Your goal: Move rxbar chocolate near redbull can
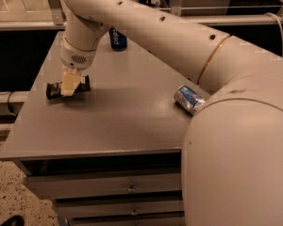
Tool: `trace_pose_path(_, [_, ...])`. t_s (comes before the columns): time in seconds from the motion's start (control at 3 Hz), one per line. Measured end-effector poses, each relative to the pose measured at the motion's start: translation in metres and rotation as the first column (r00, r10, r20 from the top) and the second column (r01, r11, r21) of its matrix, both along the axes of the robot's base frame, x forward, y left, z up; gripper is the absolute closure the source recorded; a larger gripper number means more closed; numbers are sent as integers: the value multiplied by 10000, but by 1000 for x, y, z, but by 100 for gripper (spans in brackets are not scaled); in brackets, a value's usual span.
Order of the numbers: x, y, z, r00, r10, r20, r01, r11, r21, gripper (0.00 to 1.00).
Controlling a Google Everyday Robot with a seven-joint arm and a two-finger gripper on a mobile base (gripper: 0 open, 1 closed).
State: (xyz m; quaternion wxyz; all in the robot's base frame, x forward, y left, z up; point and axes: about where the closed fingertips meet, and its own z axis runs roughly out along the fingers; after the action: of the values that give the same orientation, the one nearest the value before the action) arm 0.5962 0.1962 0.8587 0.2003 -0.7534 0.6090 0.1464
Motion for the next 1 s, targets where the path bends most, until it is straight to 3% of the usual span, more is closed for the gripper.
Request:
trace_pose_path(0.33, [41, -45, 35, 9931, -926, 716, 917, 9957, 160, 100])
trace_pose_path(0.67, [69, -85, 47, 9788, -1930, 686, 1881, 9795, 722, 100])
trace_pose_path(1.0, [88, -146, 45, 9297, -3671, 302, 3602, 9232, 1338, 100])
